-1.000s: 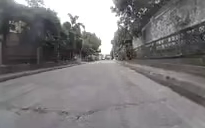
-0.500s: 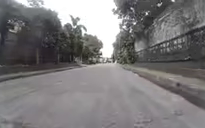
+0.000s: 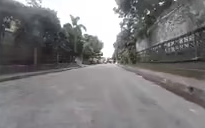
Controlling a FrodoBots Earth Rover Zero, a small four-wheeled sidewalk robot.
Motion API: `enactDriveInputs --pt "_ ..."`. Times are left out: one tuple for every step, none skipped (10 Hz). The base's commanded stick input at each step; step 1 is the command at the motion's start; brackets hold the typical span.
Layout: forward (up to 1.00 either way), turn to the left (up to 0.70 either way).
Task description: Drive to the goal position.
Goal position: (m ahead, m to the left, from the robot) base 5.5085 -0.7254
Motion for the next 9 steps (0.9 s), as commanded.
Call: enactDriveInputs --pt "0.85 0.0" --pt "0.85 0.0" --pt "0.85 0.0" --pt "0.85 0.0" --pt "0.85 0.0" --pt "0.85 0.0" --pt "0.85 0.0" --pt "0.85 0.0" --pt "0.85 0.0"
